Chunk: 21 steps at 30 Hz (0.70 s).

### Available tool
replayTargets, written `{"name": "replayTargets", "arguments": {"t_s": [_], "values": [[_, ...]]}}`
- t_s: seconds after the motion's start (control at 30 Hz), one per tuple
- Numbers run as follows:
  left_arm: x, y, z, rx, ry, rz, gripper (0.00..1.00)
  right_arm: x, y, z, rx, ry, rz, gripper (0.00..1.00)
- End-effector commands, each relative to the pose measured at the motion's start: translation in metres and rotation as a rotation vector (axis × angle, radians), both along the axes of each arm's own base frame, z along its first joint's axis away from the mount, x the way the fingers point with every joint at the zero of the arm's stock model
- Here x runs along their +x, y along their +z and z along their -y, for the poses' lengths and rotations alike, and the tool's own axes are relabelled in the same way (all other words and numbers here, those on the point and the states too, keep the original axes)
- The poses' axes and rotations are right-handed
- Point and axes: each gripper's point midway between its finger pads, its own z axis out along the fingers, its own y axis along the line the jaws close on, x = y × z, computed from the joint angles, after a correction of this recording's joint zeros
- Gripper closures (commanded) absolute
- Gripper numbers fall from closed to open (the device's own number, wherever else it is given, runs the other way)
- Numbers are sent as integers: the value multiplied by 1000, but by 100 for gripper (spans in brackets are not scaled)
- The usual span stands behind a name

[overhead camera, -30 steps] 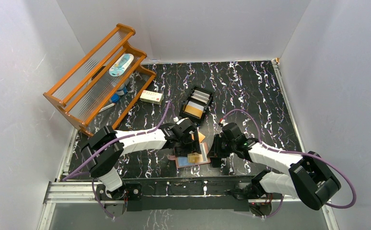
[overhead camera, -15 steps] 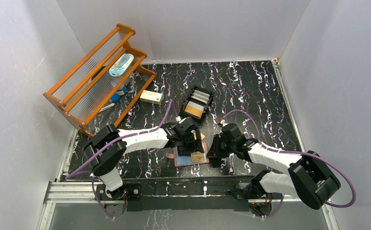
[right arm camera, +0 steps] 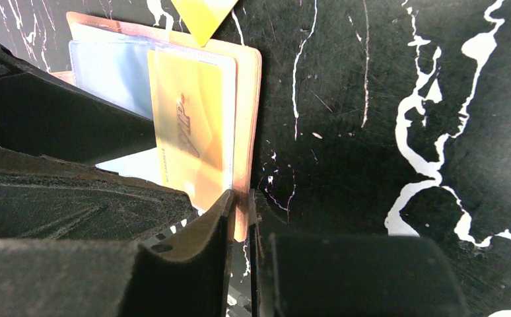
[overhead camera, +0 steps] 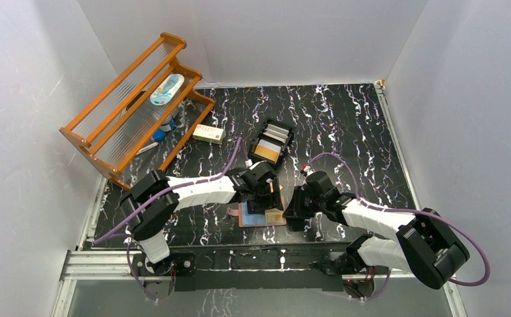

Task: Put the credit cards into the card holder
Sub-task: Insert the credit card into the card holder.

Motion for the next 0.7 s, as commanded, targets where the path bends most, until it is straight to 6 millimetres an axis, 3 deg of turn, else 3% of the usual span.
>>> {"name": "replayTargets", "arguments": {"t_s": [0.0,0.43,0.67], "values": [[3,20,19,-66,-22,29,35,-18,-21,15,-75,10,-56,78],[15,38,-26,-9,67,58,33,-13,-18,28,-144,-25,-24,73],[38,49,-60,-6,142,73,35,11,15,23,-139,-62,71,62]]}}
